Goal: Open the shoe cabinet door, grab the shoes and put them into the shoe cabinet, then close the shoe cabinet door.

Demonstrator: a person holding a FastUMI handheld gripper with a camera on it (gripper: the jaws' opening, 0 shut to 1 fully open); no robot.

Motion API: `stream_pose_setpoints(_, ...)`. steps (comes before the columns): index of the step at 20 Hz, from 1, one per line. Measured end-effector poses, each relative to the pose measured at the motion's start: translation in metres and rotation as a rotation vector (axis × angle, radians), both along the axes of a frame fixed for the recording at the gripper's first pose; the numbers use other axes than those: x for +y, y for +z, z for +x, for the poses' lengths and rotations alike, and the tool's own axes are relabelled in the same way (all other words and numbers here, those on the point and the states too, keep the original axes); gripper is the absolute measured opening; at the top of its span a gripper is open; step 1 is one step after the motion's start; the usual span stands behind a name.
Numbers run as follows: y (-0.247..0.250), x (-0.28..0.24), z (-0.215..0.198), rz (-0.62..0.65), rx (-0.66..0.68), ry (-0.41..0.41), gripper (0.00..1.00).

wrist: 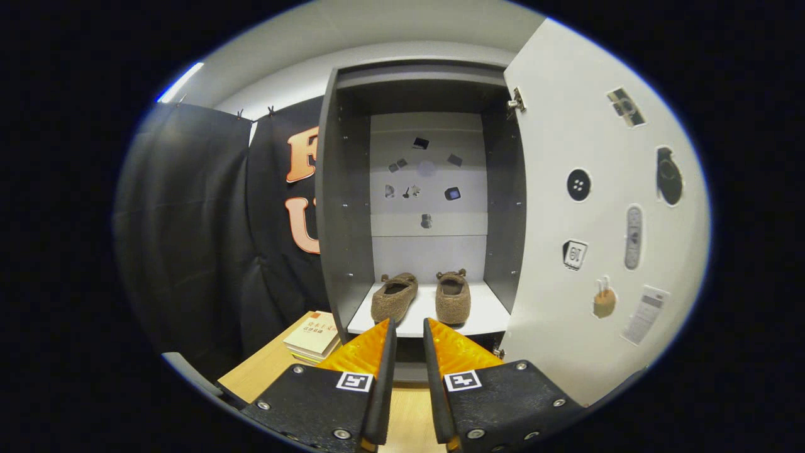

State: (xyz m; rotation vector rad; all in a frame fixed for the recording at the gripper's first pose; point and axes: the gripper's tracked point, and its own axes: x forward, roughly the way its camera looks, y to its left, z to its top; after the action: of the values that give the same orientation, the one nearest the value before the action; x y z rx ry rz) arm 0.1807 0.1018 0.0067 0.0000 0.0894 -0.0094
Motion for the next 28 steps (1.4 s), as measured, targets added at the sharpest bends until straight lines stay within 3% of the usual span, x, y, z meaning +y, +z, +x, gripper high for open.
stream_pose_setpoints(7, 0.012, -0.012, -0.103, -0.004, -0.022, -0.017, 0.37)
stream_pose_setpoints(16, 0.001, -0.072, -0.203, 0.0, -0.022, -0.125, 0.54)
stream_pose_setpoints(23, -0.019, -0.158, -0.241, 0.06, -0.001, -0.268, 0.59)
stream_pose_setpoints(28, -0.014, -0.198, -0.233, 0.078, -0.013, -0.287, 0.62)
